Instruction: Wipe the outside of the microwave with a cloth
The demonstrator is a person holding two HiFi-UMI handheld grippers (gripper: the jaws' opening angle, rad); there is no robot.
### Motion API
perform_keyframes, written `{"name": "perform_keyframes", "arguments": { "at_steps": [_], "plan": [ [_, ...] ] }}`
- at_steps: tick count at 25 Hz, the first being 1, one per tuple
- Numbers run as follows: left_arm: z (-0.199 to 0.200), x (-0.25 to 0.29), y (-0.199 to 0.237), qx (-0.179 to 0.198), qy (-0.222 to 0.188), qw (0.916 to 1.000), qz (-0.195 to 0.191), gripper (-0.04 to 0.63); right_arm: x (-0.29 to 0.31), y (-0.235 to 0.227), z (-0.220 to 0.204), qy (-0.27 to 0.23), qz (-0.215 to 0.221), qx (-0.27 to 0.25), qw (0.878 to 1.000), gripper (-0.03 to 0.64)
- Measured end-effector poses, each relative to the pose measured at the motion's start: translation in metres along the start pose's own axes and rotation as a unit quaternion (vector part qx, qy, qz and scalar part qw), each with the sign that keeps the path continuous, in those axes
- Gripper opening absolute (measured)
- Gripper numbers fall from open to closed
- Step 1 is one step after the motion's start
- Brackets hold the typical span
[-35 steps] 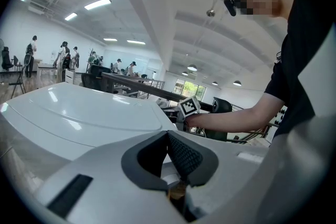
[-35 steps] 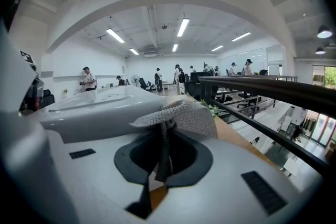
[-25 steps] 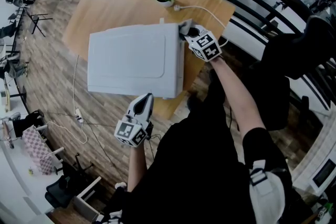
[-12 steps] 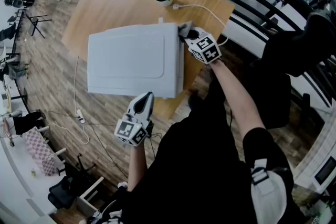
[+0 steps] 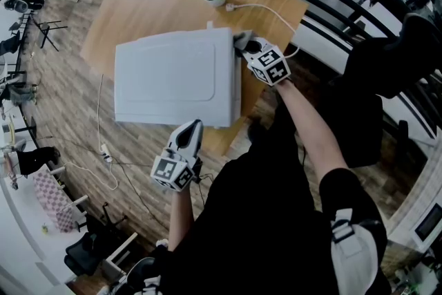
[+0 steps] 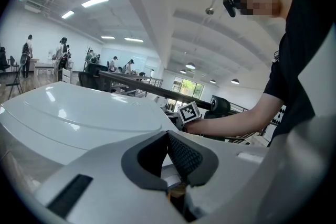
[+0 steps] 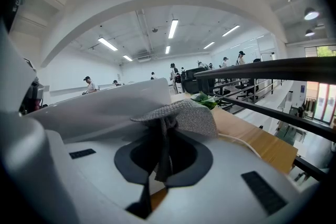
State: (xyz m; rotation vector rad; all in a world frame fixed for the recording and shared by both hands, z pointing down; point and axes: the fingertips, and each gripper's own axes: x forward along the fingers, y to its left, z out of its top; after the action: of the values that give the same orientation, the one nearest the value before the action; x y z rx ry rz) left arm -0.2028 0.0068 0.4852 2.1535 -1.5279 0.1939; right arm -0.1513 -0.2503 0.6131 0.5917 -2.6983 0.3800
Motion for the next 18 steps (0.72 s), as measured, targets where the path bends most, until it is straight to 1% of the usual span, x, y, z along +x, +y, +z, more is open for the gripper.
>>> {"name": "perform_keyframes", "arguments": {
  "at_steps": [5,11,18],
  "plan": [
    [0.001,-0.003,-0.005,0.002,-0.001,1.0000,-0.002,0.000,-0.007,0.008,-0.001,-0.003,0.001,0.006,1.000,0.012],
    [-0.002,-0.001,-0.007,0.010,0.001,0.9999,-0.008,0.000,-0.010,0.021,-0.014,0.004,0.007,0.012,1.000,0.012],
    [-0.005,0.000,-0.011,0.012,0.000,0.9998,-0.013,0.000,-0.014,0.031,-0.020,0.003,0.011,0.006,1.000,0.014]
  ]
}}
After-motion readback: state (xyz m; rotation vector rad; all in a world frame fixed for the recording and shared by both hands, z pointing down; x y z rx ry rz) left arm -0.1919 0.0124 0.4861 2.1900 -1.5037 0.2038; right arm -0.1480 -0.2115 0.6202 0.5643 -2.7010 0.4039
